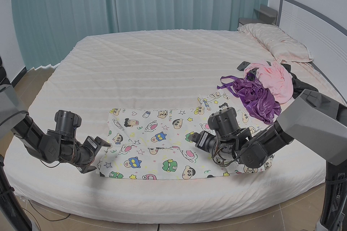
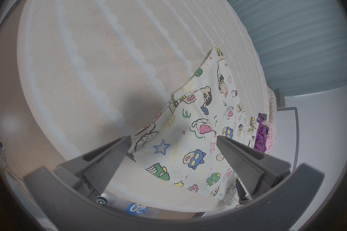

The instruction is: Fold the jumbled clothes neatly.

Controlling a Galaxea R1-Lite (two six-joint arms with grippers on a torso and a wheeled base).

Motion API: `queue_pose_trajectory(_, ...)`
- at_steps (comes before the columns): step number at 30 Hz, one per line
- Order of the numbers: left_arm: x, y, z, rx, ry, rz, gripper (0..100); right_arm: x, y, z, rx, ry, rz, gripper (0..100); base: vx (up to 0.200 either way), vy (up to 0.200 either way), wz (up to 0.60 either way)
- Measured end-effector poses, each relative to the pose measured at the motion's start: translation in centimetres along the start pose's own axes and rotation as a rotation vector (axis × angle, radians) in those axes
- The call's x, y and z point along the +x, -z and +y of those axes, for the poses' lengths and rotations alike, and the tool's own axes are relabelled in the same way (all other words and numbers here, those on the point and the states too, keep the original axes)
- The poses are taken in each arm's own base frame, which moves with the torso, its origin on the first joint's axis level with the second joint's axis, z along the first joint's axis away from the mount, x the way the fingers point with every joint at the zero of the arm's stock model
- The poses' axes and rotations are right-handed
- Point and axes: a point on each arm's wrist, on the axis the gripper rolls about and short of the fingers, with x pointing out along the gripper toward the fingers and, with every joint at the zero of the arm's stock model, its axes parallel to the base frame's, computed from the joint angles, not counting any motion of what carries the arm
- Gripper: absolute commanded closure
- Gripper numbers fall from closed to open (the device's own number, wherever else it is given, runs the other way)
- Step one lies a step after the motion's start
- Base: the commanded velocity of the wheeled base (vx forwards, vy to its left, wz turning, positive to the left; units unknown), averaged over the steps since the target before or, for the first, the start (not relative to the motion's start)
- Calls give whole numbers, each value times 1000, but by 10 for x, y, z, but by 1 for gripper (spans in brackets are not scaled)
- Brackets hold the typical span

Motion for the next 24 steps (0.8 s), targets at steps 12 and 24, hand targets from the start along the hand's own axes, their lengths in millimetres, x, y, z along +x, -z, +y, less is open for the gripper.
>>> queue_pose_trajectory(12,-1,5,12,261,12,57,0,-48,-3,-14,-76,8,23,0,0,0,0)
queue_pose_trajectory(24,-1,0,17,568,77,-7,0,-89,-14,-48,-116,64,19,0,0,0,0)
